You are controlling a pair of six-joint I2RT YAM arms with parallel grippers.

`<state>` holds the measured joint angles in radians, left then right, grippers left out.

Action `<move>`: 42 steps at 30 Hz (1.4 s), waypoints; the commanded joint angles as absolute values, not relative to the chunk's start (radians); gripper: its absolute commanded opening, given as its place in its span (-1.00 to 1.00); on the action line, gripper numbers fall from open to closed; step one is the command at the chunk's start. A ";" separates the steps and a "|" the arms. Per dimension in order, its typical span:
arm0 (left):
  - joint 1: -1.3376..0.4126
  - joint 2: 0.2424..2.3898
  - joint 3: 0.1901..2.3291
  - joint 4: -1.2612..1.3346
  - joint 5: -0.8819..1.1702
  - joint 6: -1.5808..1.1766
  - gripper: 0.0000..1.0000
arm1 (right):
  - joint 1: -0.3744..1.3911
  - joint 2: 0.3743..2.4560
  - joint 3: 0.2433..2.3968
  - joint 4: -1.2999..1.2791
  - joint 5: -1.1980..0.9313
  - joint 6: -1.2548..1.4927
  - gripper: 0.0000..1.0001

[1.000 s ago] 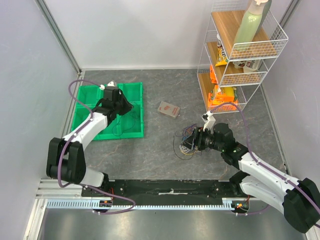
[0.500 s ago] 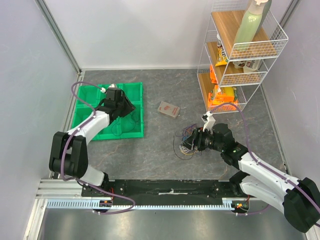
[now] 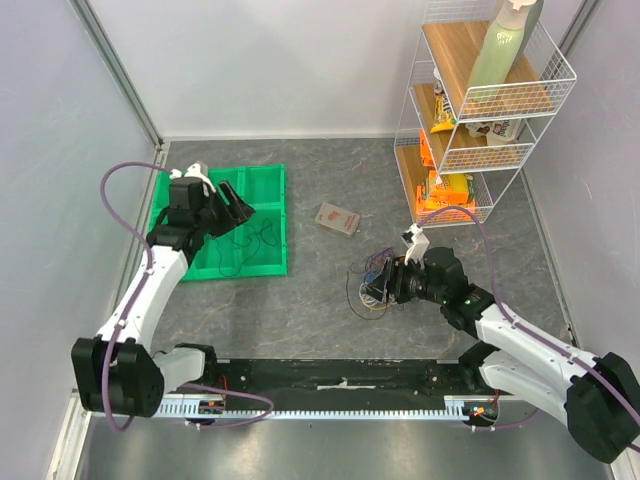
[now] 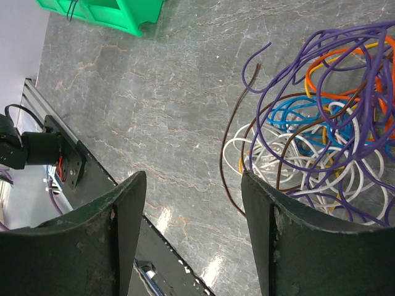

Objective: Untangle the cables

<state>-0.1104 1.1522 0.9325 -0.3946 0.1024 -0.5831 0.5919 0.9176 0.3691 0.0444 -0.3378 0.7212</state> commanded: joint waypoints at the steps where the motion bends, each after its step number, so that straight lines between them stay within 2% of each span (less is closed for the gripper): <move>1: -0.109 1.236 0.923 -0.330 0.398 -0.477 0.24 | 0.597 0.933 0.394 0.097 -0.339 0.699 0.41; 5: -0.112 1.351 1.011 -0.314 0.368 -0.477 -0.55 | 0.597 0.942 0.397 0.095 -0.356 0.704 0.41; 6: -0.118 1.383 1.038 -0.333 0.341 -0.466 -0.81 | 0.597 0.928 0.396 0.091 -0.350 0.706 0.42; 7: -0.133 1.408 1.058 -0.345 0.297 -0.457 -0.95 | 0.597 0.914 0.391 0.087 -0.342 0.706 0.41; 11: -0.204 1.523 1.112 -0.377 0.215 -0.515 -0.96 | 0.597 0.879 0.368 0.090 -0.311 0.715 0.42; 12: -0.206 1.551 1.120 -0.391 0.203 -0.525 -0.89 | 0.597 0.887 0.370 0.092 -0.316 0.716 0.42; 13: -0.204 1.580 1.141 -0.415 0.186 -0.522 -0.68 | 0.597 0.894 0.373 0.098 -0.327 0.718 0.42; 17: -0.203 1.511 1.131 -0.463 0.114 -0.518 0.27 | 0.597 0.894 0.388 0.081 -0.341 0.712 0.42; 20: -0.199 1.395 1.082 -0.494 0.104 -0.534 0.67 | 0.598 0.882 0.397 0.068 -0.330 0.701 0.42; 22: -0.198 1.330 1.066 -0.538 0.110 -0.552 0.85 | 0.597 0.891 0.403 0.066 -0.328 0.693 0.42; 26: -0.196 1.229 1.017 -0.621 0.009 -0.618 0.92 | 0.597 0.929 0.407 0.089 -0.353 0.689 0.42; 30: -0.193 1.232 1.012 -0.703 -0.005 -0.626 0.87 | 0.597 0.953 0.411 0.098 -0.367 0.683 0.42; 31: -0.192 1.235 0.999 -0.681 0.038 -0.602 0.78 | 0.597 0.953 0.411 0.098 -0.364 0.681 0.42; 33: -0.190 1.273 1.015 -0.646 0.100 -0.557 0.33 | 0.597 0.956 0.410 0.104 -0.364 0.681 0.42; 35: -0.190 1.336 1.066 -0.629 0.149 -0.508 0.12 | 0.597 0.965 0.413 0.112 -0.365 0.681 0.42; 38: -0.192 1.434 1.156 -0.640 0.245 -0.361 0.13 | 0.598 0.973 0.414 0.118 -0.367 0.683 0.42; 42: -0.196 1.474 1.175 -0.680 0.166 -0.290 0.44 | 0.603 0.979 0.431 0.123 -0.354 0.683 0.42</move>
